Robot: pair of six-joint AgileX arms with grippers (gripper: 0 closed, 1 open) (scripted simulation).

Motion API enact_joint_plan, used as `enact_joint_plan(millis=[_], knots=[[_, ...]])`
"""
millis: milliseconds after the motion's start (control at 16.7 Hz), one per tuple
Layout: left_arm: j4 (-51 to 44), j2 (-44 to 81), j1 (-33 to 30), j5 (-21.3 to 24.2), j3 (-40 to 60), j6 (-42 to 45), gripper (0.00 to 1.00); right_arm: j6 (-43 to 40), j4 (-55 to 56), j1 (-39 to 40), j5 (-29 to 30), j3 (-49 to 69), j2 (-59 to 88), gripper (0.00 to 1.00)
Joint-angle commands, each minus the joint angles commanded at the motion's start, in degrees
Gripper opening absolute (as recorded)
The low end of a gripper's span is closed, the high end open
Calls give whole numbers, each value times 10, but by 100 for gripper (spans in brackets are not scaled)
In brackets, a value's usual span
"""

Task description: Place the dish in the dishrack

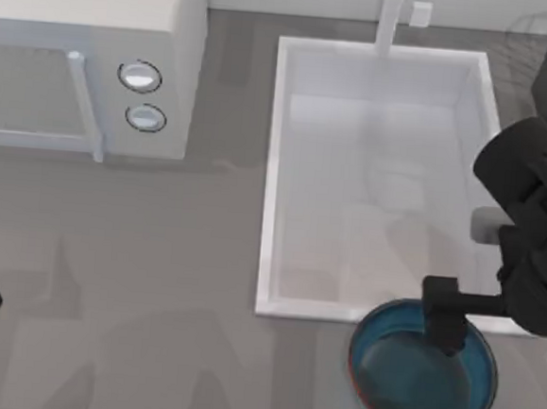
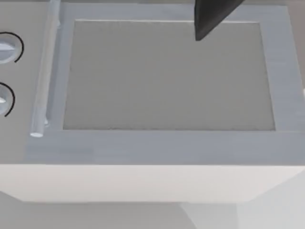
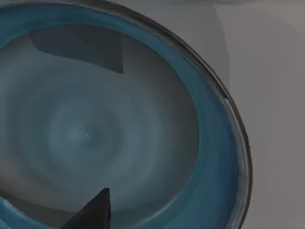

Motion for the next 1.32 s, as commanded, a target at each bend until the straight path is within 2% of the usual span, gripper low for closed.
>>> enact_joint_plan(millis=[240,540,1320], knots=[[0,0,0,0,0,0,100,2,99,2,0,-65,34,100],[0,0,0,0,0,0,100,3,116,2,0,-78,40,100],[0,0,0,0,0,0,100,3,116,2,0,-78,40,2]])
